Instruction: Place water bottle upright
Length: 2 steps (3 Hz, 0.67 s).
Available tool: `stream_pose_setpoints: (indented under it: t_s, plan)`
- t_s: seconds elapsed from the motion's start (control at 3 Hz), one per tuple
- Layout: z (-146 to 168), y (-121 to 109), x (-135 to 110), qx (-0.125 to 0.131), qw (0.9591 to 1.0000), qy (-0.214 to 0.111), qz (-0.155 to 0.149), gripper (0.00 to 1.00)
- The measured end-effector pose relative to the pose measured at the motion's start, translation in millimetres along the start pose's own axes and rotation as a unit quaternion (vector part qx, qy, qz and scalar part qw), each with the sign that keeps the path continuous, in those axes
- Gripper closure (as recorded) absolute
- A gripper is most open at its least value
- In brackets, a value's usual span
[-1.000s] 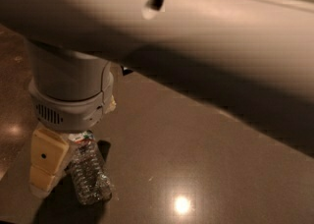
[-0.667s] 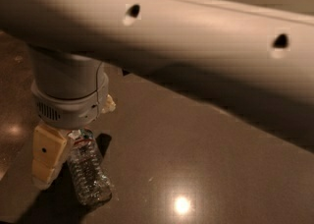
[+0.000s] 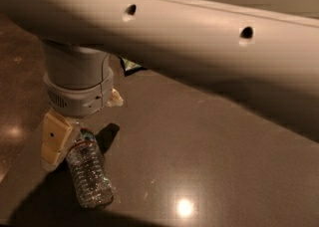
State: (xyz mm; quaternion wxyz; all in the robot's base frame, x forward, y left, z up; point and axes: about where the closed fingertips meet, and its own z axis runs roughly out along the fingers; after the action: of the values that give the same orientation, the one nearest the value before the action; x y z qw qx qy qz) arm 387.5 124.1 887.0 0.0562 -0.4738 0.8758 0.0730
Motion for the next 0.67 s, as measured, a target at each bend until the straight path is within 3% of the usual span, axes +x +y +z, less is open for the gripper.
stream_pose_setpoints:
  t_s: [0.67]
  plan:
    - [25, -10, 6, 0.013, 0.999, 0.015, 0.039, 0.0]
